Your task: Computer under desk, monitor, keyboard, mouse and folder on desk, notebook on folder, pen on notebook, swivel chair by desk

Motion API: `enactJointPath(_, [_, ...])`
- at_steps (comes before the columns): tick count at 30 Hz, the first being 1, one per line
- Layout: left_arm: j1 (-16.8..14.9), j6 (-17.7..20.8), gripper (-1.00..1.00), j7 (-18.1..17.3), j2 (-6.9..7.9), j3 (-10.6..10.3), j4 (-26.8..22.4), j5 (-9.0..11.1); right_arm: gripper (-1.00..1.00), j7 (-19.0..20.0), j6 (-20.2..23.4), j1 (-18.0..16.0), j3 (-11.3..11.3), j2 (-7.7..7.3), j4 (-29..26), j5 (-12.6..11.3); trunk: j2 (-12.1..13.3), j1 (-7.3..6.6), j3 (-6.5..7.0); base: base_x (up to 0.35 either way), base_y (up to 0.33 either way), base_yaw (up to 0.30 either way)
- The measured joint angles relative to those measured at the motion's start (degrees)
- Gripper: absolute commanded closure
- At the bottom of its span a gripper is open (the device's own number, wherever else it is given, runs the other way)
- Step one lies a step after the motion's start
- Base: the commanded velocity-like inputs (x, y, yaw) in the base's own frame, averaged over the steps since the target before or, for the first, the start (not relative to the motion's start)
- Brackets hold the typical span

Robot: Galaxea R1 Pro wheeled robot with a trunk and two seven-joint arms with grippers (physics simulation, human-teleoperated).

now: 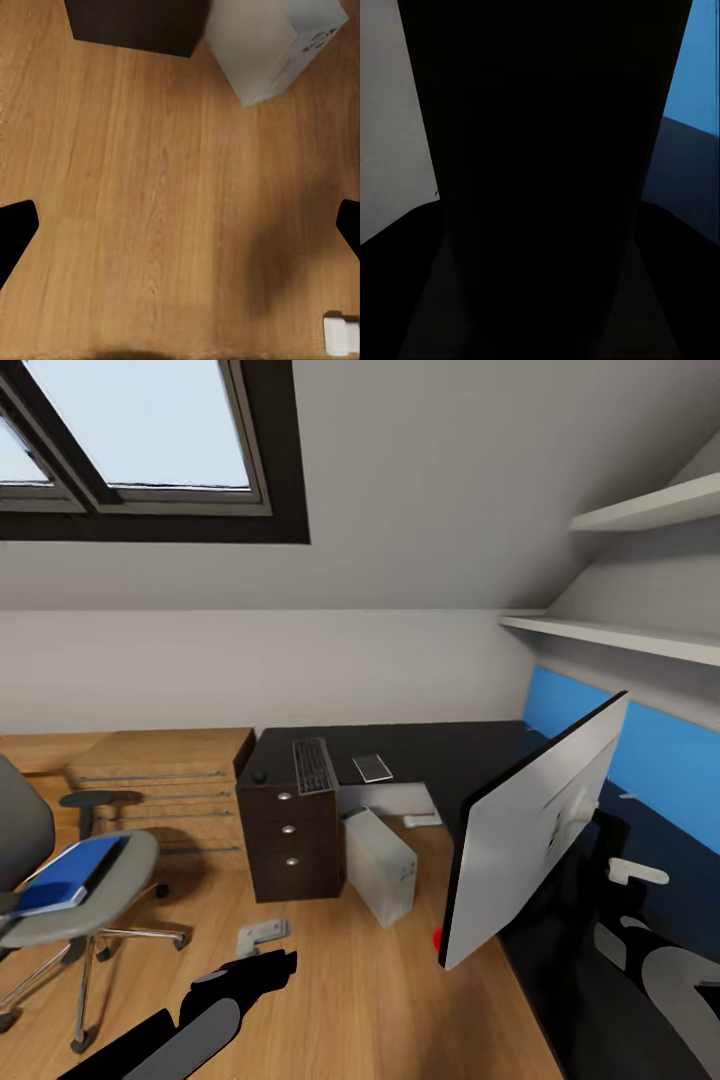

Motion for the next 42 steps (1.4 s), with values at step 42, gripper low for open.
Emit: enactJointPath(42, [0.0, 0.1, -1.0, 0.1, -0.01, 0.0, 0.1, 0.0, 1.0, 0.0, 0.1, 0.0, -0.9, 0.09, -0.1, 1.4, 0.0, -0.04, 0.01, -0.075, -0.115, 0.061])
